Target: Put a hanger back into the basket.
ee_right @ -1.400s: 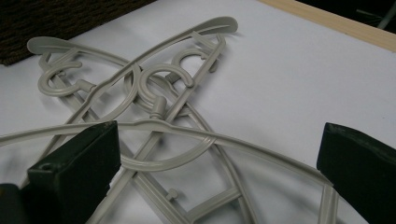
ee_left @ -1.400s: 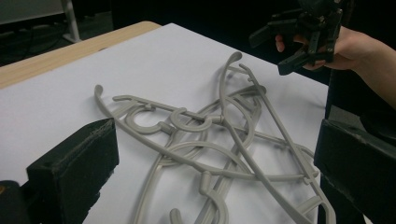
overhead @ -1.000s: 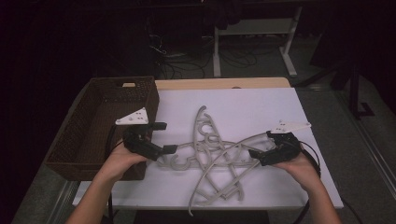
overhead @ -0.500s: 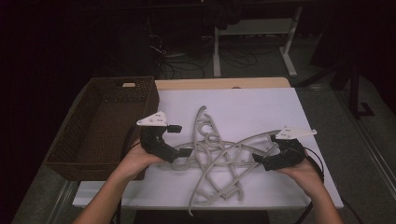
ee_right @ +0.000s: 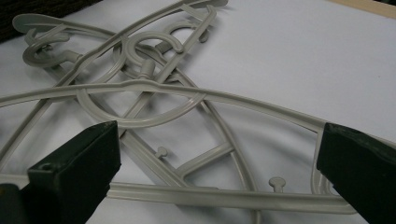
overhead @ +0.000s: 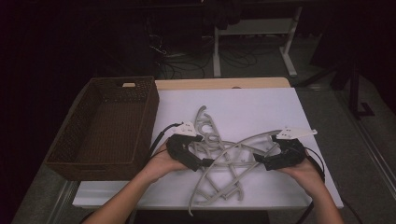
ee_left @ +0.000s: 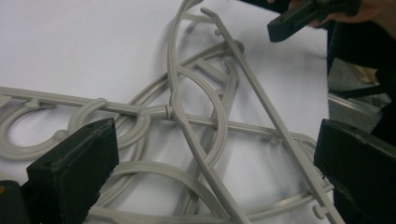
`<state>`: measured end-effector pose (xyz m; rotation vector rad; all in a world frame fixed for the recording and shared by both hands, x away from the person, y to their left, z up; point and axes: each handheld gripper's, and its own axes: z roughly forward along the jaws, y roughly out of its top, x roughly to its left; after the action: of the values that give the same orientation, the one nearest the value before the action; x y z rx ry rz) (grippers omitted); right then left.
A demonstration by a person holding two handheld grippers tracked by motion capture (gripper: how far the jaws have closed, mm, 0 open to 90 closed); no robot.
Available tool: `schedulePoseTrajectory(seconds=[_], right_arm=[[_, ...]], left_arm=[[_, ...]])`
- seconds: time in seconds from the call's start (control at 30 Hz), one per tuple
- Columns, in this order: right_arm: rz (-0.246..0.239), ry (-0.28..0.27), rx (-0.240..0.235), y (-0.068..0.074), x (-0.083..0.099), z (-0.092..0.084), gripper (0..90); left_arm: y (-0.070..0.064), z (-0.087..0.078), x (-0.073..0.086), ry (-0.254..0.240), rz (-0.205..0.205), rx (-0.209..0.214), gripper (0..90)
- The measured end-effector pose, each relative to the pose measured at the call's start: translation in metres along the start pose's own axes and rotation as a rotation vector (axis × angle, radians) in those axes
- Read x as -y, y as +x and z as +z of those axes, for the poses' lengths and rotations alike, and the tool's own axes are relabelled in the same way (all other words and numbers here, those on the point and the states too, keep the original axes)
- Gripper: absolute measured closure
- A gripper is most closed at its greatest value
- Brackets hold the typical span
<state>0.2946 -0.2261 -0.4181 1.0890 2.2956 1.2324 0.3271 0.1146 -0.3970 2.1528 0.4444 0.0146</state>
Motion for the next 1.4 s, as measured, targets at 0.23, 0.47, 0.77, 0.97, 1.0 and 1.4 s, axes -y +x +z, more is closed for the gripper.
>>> schedulePoseTrajectory(seconds=[0.23, 0.47, 0.77, 0.97, 1.0, 1.4], right_arm=[[0.002, 0.003, 0.001, -0.001, 0.001, 0.000, 0.0], [-0.001, 0.006, -0.001, 0.000, 0.001, 0.001, 0.0], [-0.005, 0.007, -0.006, -0.001, 0.000, 0.002, 0.0], [-0.006, 0.006, -0.007, -0.001, 0.000, 0.003, 0.0], [-0.007, 0.006, -0.007, -0.001, 0.000, 0.003, 0.0], [-0.001, 0.000, -0.007, -0.002, 0.000, 0.001, 0.0]], left_arm=[[-0.004, 0.029, 0.006, 0.061, 0.017, -0.014, 3.2], [-0.009, 0.044, 0.015, 0.133, 0.042, -0.058, 13.9], [-0.013, 0.054, 0.020, 0.201, 0.082, -0.092, 31.4], [-0.012, 0.056, 0.018, 0.204, 0.114, -0.122, 38.7], [-0.012, 0.057, 0.018, 0.205, 0.118, -0.128, 39.2], [-0.009, 0.075, 0.014, 0.256, 0.131, -0.121, 55.2]])
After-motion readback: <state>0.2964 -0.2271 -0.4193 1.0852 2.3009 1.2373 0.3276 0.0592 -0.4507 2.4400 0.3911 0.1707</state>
